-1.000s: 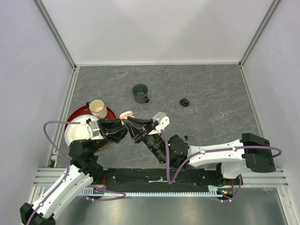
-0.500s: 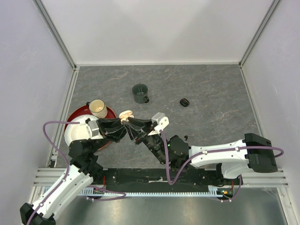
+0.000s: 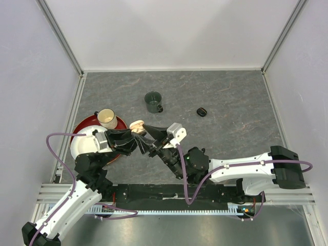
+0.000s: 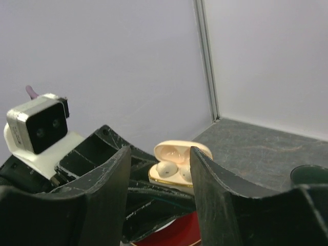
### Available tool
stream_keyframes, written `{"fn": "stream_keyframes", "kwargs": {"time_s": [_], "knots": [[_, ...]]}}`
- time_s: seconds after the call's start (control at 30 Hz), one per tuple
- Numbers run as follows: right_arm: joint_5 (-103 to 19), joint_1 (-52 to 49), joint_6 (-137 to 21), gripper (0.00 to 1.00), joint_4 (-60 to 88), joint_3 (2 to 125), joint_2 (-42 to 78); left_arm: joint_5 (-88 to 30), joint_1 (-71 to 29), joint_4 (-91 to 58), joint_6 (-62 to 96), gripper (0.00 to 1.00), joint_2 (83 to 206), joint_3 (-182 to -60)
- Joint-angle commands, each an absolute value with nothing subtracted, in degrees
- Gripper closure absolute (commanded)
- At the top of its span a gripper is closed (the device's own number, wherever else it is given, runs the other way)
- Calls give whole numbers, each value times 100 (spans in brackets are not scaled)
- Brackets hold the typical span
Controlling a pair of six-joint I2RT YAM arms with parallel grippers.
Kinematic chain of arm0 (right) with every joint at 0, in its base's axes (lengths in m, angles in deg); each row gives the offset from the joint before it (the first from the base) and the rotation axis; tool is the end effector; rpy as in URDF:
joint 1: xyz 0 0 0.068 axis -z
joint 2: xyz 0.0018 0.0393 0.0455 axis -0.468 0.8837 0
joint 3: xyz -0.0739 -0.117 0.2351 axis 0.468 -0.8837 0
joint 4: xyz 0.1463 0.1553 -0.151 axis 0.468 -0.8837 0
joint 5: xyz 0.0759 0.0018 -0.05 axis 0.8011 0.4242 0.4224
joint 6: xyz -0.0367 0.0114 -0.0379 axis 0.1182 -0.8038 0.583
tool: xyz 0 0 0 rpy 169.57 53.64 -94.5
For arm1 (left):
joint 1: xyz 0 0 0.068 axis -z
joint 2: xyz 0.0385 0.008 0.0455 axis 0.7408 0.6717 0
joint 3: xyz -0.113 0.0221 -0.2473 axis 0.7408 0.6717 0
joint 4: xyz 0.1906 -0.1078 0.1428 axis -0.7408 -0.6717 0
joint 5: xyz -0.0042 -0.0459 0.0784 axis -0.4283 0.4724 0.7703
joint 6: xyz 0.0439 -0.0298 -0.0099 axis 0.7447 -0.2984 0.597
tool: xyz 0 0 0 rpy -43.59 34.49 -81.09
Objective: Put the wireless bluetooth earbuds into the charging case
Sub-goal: Place the earbud in the charging case, then close the charging case.
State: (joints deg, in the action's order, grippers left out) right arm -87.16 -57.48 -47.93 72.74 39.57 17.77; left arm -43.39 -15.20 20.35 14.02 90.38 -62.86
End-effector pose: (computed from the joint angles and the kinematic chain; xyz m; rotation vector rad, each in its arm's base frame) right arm 0.0465 0.3074 0.3592 -0.3003 1.1795 0.9219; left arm 0.0883 -0.0731 0.2953 0.5338 0.9612 -0.9470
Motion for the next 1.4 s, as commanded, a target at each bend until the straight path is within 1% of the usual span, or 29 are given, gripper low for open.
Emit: {"fn": "stream_keyframes", "kwargs": {"time_s": [0.0, 0.17, 0.27, 0.33, 0.47, 0.53, 0.6, 0.63, 0.67, 0.73, 0.77, 0.83, 1.0, 1.1, 1.3, 1.37], "knots": [[-8548, -5744, -4388, 43, 7741, 4295, 1387, -4376, -1519, 2251, 1615, 98, 8967, -6437], [-8819, -5744, -4204, 39, 7374, 4409, 974, -4412, -1519, 2066, 1686, 98, 8923, -6437], [-9302, -5735, -4203, 35, 6996, 4436, 789, -4385, -1519, 2031, 1694, 98, 8879, -6420], [-9899, -5735, -4274, 30, 6749, 4462, 701, -4377, -1519, 2013, 1686, 98, 8852, -6420], [-10673, -5621, -4326, 21, 5846, 4506, 490, -4341, -1519, 2022, 1642, 98, 8852, -6420], [-10954, -5525, -4703, 18, 5458, 4489, 384, -4402, -1519, 2005, 1659, 98, 8887, -6455], [-10965, -5174, -5378, 17, 4449, 4550, 191, -4438, -1519, 1952, 1677, 98, 8896, -6499], [-10860, -5007, -6278, 16, 3958, 4681, 121, -4447, -1519, 1917, 1668, 98, 8905, -6534], [-10528, -4562, -6722, 15, 2952, 4751, -2, -4456, -1519, 1916, 1668, 98, 8914, -6551], [-9965, -4068, -7722, 14, 1911, 4875, -142, -4473, -1519, 1908, 1624, 98, 8931, -6595], [-9484, -3691, -7859, 14, 1722, 4867, -204, -4482, -1519, 1916, 1615, 98, 8949, -6604], [-9103, -3294, -8078, 13, 1293, 4866, -301, -4508, -1519, 1908, 1580, 98, 8975, -6631], [-7374, -2511, -8492, 9, 622, 4954, -354, -4394, -1519, 2057, 1466, 98, 9019, -6587], [-6565, -2097, -8633, 8, 429, 4928, -302, -4254, -1519, 2162, 1379, 98, 9046, -6552], [-5588, -1728, -8590, 7, 226, 4884, -109, -3955, -1519, 2426, 1141, 98, 8993, -6402], [-5507, -1719, -8589, 7, 209, 4884, -117, -3981, -1519, 2496, 1176, 98, 8976, -6367]]}}
